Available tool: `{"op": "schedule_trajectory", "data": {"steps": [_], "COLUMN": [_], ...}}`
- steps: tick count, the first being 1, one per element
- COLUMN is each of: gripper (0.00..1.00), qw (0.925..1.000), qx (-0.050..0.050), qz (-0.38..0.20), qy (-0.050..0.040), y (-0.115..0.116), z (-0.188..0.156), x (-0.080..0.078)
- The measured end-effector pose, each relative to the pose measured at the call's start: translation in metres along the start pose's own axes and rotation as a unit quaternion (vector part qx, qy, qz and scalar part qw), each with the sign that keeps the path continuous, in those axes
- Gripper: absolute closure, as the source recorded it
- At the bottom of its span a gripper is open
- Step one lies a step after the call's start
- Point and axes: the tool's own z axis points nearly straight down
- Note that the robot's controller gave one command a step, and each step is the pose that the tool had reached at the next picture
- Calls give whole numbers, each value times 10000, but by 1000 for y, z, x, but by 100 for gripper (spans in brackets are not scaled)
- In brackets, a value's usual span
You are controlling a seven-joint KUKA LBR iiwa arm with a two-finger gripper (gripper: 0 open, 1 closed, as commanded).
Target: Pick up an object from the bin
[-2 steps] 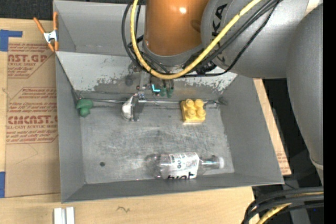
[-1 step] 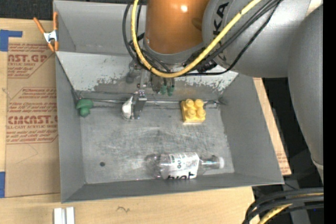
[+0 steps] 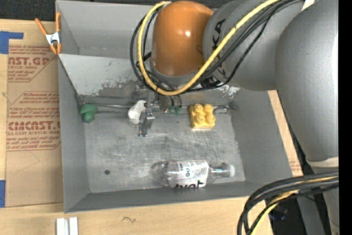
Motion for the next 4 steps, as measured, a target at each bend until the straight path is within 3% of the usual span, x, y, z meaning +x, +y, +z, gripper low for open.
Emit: {"op": "schedule_trajectory", "data": {"steps": [1, 2, 3, 4], "gripper": [0, 0, 0, 100], "qw": [9997, 9994, 9999, 9916], "qx": [6, 0, -10, -5], "qz": [-247, 346, -134, 1294], "qy": [39, 23, -45, -51], "y": [-22, -24, -31, -19], "z": [20, 41, 100, 96], "x": [1, 1, -5, -5]}}
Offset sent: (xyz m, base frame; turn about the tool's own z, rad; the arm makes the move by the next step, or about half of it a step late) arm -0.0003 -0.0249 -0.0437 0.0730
